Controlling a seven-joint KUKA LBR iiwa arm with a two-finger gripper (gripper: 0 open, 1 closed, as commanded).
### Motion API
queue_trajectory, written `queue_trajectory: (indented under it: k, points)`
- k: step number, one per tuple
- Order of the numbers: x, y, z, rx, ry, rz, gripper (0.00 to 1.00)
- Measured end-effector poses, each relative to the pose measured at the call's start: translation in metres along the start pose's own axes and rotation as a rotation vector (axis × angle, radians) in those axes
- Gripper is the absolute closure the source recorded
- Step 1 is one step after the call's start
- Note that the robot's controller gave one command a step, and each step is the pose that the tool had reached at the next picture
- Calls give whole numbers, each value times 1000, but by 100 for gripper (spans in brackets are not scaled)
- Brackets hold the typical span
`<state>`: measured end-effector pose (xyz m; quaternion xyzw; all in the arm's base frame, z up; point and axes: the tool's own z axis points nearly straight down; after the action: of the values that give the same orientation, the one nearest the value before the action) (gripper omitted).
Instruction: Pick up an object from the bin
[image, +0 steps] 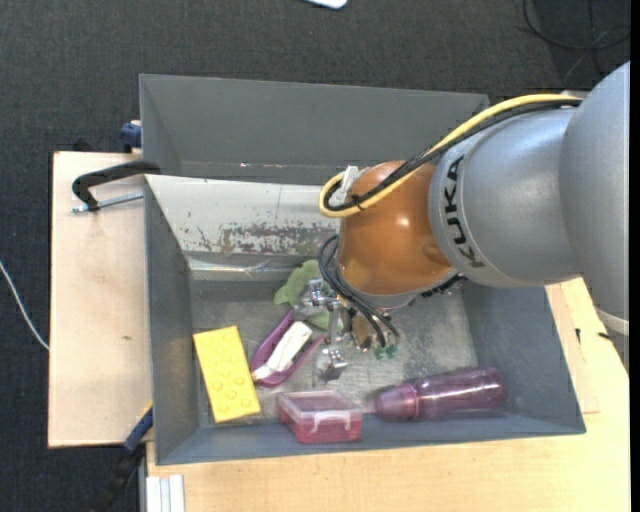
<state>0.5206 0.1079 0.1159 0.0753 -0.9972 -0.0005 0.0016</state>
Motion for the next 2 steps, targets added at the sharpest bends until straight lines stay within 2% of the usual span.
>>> queue_trajectory:
  k: [1, 2]
  points:
    - [-19, 5, 5, 0, -11, -183, 0]
    - [-40, 26, 28, 10, 36, -288, 100]
